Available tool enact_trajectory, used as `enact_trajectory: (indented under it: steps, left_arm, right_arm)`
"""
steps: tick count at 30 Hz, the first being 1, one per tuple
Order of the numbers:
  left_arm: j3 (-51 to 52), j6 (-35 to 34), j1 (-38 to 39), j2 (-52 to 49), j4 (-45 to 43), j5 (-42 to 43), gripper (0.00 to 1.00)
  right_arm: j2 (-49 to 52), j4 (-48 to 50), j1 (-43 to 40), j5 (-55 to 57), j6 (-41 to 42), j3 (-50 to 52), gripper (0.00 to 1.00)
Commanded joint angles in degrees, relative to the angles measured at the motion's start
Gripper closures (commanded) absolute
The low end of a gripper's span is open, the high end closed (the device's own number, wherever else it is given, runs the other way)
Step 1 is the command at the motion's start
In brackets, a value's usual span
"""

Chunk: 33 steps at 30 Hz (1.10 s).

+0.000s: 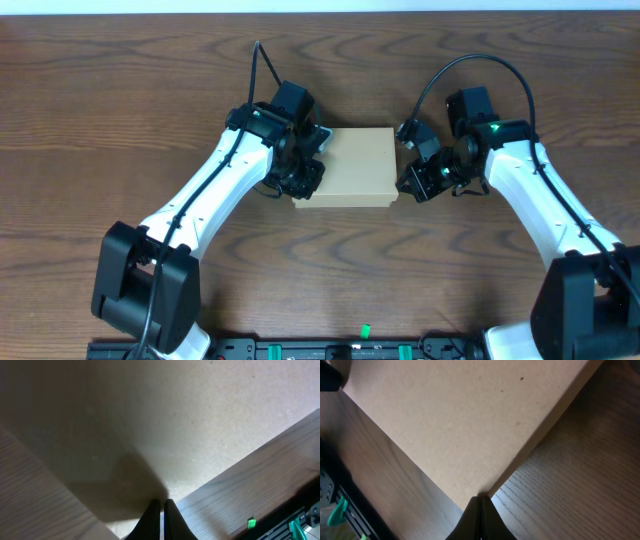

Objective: Pack container

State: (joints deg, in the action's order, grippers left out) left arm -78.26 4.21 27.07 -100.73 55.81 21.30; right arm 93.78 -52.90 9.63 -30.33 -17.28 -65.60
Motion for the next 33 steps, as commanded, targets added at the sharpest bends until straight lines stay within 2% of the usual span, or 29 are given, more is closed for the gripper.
enact_trajectory:
  steps: [1,10,19,24,32,33]
  left_arm:
    - [1.3,-1.1,0.0,-0.2,0.2,1.3,0.94]
    - [0.0,-1.9,0.0,5.0,1.3,1.2,0.94]
    - [0.0,-3.2,0.0,21.6,1.6,0.7,0.94]
    - [0.0,-4.4,-0.1,31.5,5.8,-2.3,0.94]
    - [0.0,-4.4,0.0,48.8,12.5,-5.6,0.94]
    - [0.0,-4.5,-0.1,50.6,13.0,-6.4,0.87]
  right_arm:
    - [-0.3,0.5,0.6,0.8,1.2,0.8,0.99]
    - [-1.9,1.7,0.5,0.8,5.5,-1.0,0.99]
    - [-4.7,11.2,0.5,10.6,21.4,-1.0,0.99]
    - [-5.9,11.2,1.5,9.8,23.5,-1.1,0.99]
    - [-20.6,9.8,3.2,10.0,23.5,-1.1,0.99]
    - [-22.9,9.8,3.2,10.0,23.5,-1.1,0.91]
